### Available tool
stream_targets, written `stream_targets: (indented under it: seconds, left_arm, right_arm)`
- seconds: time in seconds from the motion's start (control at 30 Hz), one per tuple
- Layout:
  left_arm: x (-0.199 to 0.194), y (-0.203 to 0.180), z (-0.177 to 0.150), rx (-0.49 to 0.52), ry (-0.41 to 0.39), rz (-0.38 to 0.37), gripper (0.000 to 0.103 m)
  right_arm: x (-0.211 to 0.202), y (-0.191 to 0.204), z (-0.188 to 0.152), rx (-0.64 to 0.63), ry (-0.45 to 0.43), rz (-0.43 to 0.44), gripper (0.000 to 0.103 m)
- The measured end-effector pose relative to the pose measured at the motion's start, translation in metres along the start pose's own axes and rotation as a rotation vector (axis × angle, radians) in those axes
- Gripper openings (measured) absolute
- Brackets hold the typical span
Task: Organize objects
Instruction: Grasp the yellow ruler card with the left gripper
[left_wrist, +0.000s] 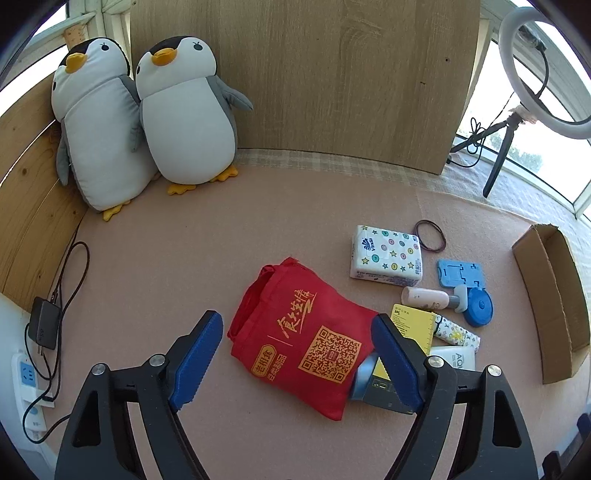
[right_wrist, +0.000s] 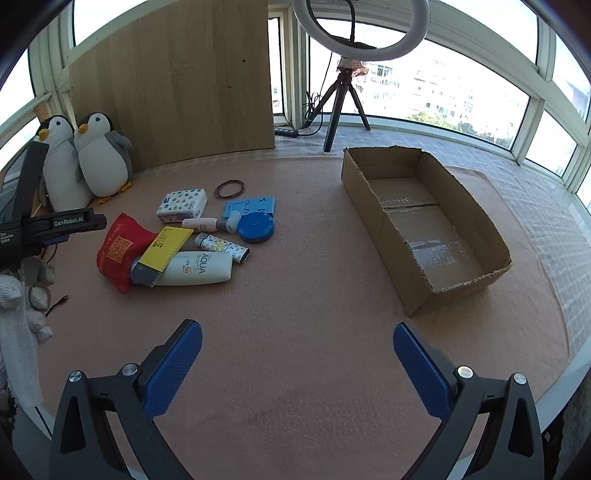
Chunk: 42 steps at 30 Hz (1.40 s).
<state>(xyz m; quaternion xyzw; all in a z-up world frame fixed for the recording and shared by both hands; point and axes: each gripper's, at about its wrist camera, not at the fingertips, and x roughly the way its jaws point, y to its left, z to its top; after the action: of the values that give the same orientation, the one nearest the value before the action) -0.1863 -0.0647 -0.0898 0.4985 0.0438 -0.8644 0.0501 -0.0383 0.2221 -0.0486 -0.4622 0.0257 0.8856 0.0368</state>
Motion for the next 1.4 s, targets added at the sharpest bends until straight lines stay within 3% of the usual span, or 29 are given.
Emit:
stream_targets:
  seconds: [0.07, 0.23, 0.37, 0.87, 1.4]
  left_arm:
    - [0.007, -0.011, 0.009, 0.026, 0.008, -0.013, 0.08]
    - [0.033, -0.046, 0.019, 0.119, 0.121, -0.145, 0.076]
    - [0.041, -0.076, 0.007, 0.227, 0.146, -0.12, 0.077]
    - [0.05, -0.097, -0.02, 0.371, 0.227, -0.138, 0.077]
    - [0.057, -0.104, -0.028, 0.364, 0.287, -0.154, 0.077]
  right_arm:
    - [0.002, -0.001, -0.001, 0.002, 0.008, -0.005, 0.102]
    - [0.005, -0.004, -0.003, 0.01, 0.014, -0.012, 0.102]
    - [0.007, -0.012, -0.003, 0.029, 0.016, -0.022, 0.102]
    - [0.011, -0.027, -0.005, 0.065, 0.027, -0.028, 0.102]
    - [0.011, -0.042, -0.011, 0.087, 0.026, -0.025, 0.102]
